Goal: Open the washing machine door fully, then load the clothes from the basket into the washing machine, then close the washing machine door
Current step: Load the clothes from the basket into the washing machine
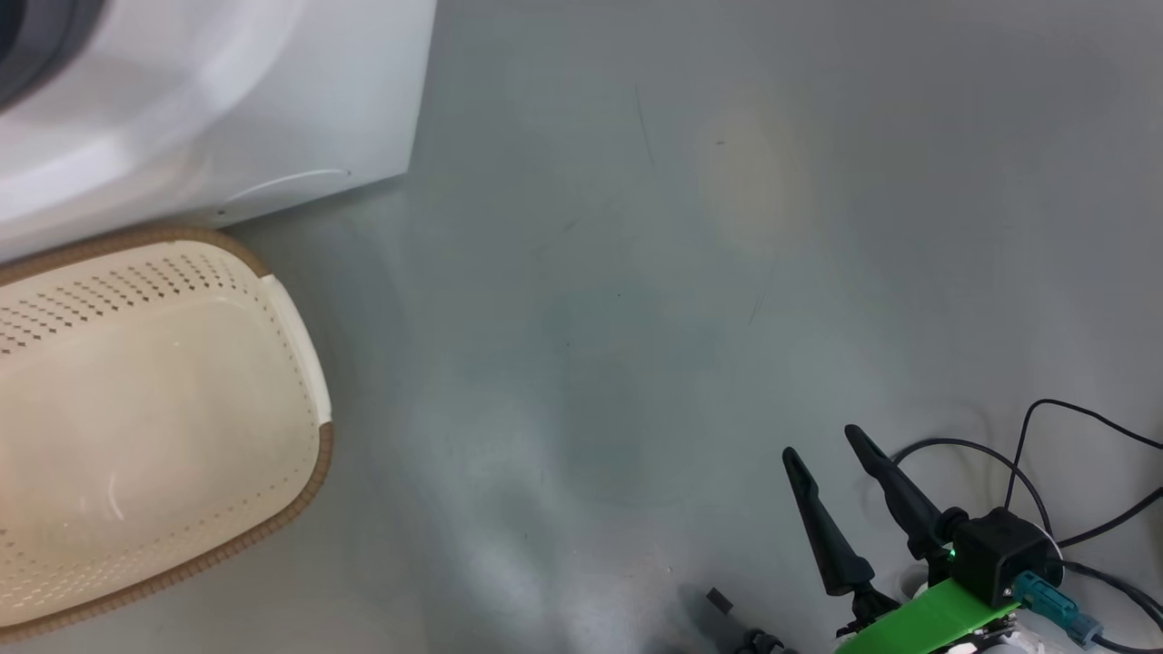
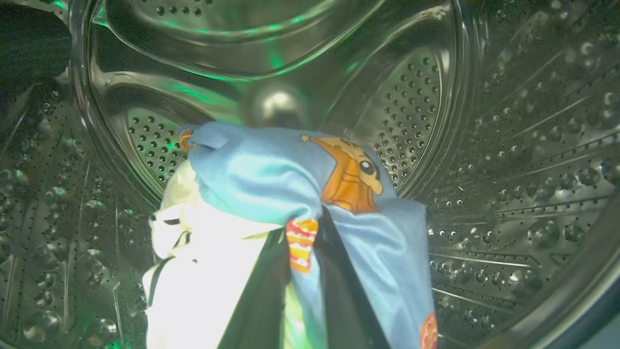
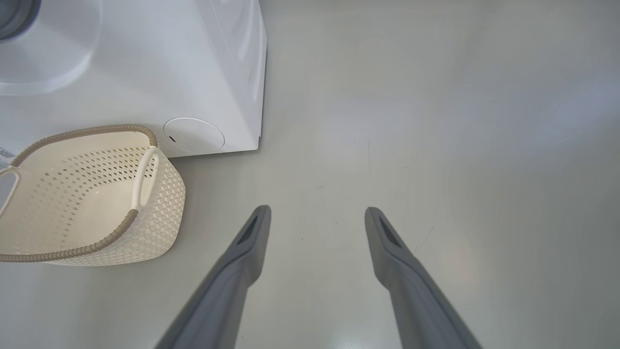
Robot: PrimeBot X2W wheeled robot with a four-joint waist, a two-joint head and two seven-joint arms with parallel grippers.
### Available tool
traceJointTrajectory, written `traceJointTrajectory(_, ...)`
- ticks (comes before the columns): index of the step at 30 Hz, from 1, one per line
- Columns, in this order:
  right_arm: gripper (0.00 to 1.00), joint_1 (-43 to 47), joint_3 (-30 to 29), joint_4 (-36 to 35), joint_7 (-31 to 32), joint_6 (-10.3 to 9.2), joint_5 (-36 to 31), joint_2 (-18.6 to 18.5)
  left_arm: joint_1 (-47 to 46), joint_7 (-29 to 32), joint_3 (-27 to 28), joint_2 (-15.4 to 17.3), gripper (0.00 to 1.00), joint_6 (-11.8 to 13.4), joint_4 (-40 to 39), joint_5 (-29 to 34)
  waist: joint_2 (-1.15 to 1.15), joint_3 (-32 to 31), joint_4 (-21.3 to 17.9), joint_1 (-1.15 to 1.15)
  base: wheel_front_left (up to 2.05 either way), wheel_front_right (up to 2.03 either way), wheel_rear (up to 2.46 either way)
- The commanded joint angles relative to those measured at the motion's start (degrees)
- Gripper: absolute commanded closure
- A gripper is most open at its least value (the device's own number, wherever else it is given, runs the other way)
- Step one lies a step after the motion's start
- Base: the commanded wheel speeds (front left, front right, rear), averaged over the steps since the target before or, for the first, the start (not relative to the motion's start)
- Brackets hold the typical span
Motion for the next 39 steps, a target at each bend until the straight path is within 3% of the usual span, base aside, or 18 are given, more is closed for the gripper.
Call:
traceJointTrajectory(1, 0.0, 0.6, 1.34, -1.08, -0.28, 0.08, 0.99, -0.99, -0.24, -0.35, 0.65, 2.73, 1.0, 0.09, -2.06, 0.33, 0.0, 0.14, -0.17, 0.0, 0.0, 0.0, 0.0)
traceJointTrajectory(12, 0.0, 1.55, 2.1, -1.32, -0.28, 0.08, 1.69, -1.23, 1.2, -0.35, -0.42, 3.14, 1.0, 1.04, 3.2, 2.23, 0.0, 0.07, -0.99, 0.0, 0.0, 0.0, 0.0)
traceJointTrajectory(13, 0.0, 1.6, 2.05, -1.33, -0.28, 0.08, 1.69, -1.22, 0.88, -0.35, -0.54, 3.16, 0.78, 1.07, 3.67, 2.27, 0.0, 0.08, -0.98, 0.0, 0.0, 0.0, 0.0)
traceJointTrajectory(14, 0.0, 1.64, 2.05, -1.31, -0.28, 0.08, 1.67, -1.18, 0.61, -0.35, -0.79, 3.25, 0.69, 1.16, 4.07, 2.5, 0.0, 0.02, -0.99, 0.0, 0.0, 0.0, 0.0)
traceJointTrajectory(18, 0.0, 1.81, 2.05, -1.25, -0.28, 0.08, 1.7, -1.14, -0.49, -0.35, -1.36, 3.27, 1.0, 1.13, 4.94, 2.65, 0.0, -0.22, -1.0, 0.0, 0.0, 0.0, 0.0)
traceJointTrajectory(22, 0.0, 1.91, 2.04, -1.26, -0.28, 0.08, 1.84, -1.09, -1.05, -0.35, -1.53, 3.42, 1.0, 1.26, 4.47, 2.56, 0.0, -0.1, -1.05, 0.0, 0.0, 0.0, 0.0)
traceJointTrajectory(23, 0.0, 1.88, 2.02, -1.27, -0.28, 0.08, 1.89, -1.04, -1.13, -0.35, -1.48, 3.43, 0.92, 1.3, 4.04, 2.46, 0.0, 0.02, -1.06, 0.0, 0.0, 0.0, 0.0)
traceJointTrajectory(24, 0.0, 1.85, 1.99, -1.27, -0.28, 0.08, 1.93, -0.98, -1.15, -0.35, -1.46, 3.44, 0.65, 1.33, 3.64, 2.4, 0.0, 0.14, -1.04, 0.0, 0.0, 0.0, 0.0)
traceJointTrajectory(25, 0.0, 1.83, 1.97, -1.24, -0.28, 0.08, 1.97, -0.94, -1.08, -0.35, -1.47, 3.44, 0.22, 1.33, 3.34, 2.35, 0.0, 0.18, -1.03, 0.0, 0.0, 0.0, 0.0)
traceJointTrajectory(26, 0.0, 1.82, 1.96, -1.2, -0.28, 0.08, 2.0, -0.92, -1.02, -0.35, -1.46, 3.42, 0.0, 1.3, 3.09, 2.27, 0.0, 0.22, -1.01, 0.0, 0.0, 0.0, 0.0)
traceJointTrajectory(39, 0.0, 1.32, 2.04, -0.46, -0.28, 0.08, 2.24, -0.73, -1.76, -0.35, -3.26, 2.94, 0.0, 0.93, 7.85, 2.54, 0.0, -1.15, -0.13, 0.0, 0.0, 0.0, 0.0)
